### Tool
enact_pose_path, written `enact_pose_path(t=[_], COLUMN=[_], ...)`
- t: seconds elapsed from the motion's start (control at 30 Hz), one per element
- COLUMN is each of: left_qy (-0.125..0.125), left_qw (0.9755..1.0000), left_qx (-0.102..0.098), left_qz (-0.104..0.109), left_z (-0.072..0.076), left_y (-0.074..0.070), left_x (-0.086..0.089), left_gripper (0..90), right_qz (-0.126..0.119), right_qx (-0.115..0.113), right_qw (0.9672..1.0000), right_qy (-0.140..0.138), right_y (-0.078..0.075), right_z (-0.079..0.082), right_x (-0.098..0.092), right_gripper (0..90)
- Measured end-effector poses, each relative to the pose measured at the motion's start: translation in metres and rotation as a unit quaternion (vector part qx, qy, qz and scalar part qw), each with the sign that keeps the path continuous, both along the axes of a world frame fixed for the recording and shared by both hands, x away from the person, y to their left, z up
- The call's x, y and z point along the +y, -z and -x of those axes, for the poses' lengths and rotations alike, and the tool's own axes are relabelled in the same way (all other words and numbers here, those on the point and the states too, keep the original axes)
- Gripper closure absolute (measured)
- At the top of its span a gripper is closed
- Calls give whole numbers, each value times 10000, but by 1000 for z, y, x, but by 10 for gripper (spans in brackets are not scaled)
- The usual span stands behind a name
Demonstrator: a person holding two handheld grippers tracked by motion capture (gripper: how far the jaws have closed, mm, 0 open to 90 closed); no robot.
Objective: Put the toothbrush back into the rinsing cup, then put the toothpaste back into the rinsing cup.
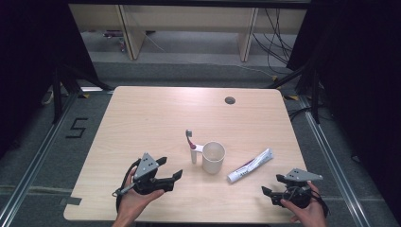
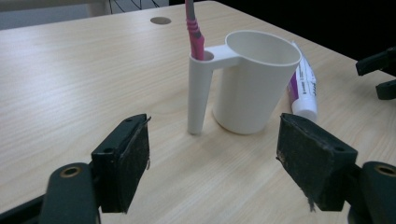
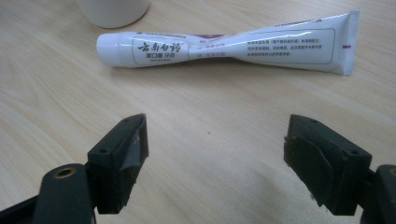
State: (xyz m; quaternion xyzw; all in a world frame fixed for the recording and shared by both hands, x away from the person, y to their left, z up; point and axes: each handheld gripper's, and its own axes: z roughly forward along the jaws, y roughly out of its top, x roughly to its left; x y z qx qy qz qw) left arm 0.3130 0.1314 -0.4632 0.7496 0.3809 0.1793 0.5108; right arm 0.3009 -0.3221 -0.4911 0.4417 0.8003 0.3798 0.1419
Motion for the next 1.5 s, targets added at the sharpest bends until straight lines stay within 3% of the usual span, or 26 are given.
enact_pose_path(t=[0.27, 0.3, 0.37, 0.4, 0.53, 0.9, 0.93, 1.0, 1.03, 1.13, 1.2, 1.27, 1.33, 1.37, 1.43, 1.5], left_qy=[60, 62, 60, 54, 115, 160, 152, 153, 154, 205, 222, 296, 337, 281, 325, 351], left_qw=[9998, 9997, 9997, 9995, 9991, 9984, 9978, 9977, 9972, 9959, 9961, 9954, 9949, 9954, 9947, 9938], left_qx=[156, 177, 214, 267, 344, 459, 491, 523, 561, 577, 574, 600, 557, 571, 563, 565], left_qz=[-104, -125, -136, -158, -217, -287, -408, -395, -477, -661, -634, -683, -765, -721, -792, -887], left_z=[10, 11, 12, 14, 18, 28, 30, 31, 32, 33, 34, 38, 38, 40, 40, 40], left_y=[12, 14, 15, 17, 20, 29, 31, 34, 35, 38, 39, 40, 40, 40, 42, 42], left_x=[1, 2, 2, 2, 1, 3, 5, 5, 5, 5, 4, 2, 2, 0, -1, 0], left_gripper=[231, 230, 230, 230, 222, 216, 215, 215, 215, 215, 215, 215, 215, 215, 216, 217], right_qz=[-5, 97, 91, -16, 90, 37, 43, 71, -2, 126, 85, -50, 30, -82, -103, -170], right_qx=[14, -111, -109, 12, -60, -70, -82, -193, -128, -112, -166, -102, -219, -124, -285, -256], right_qw=[10000, 9999, 9999, 10000, 9999, 9999, 9999, 9997, 9999, 9997, 9997, 9999, 9996, 9998, 9992, 9991], right_qy=[10, -73, -61, 13, -53, -73, -96, -122, -90, -162, -155, -123, -192, -156, -254, -284], right_y=[0, 0, 0, 0, 0, -1, -1, -1, -1, 0, -1, -2, -2, -3, -6, -11], right_z=[0, -1, -1, 1, 1, 2, 2, 2, 3, 2, 2, 4, 2, 3, 0, 1], right_x=[0, -2, -2, -1, -2, -2, -2, -1, 1, 0, 0, 3, 2, 5, 8, 11], right_gripper=[224, 224, 224, 223, 220, 210, 205, 184, 172, 159, 161, 170, 180, 198, 292, 358])
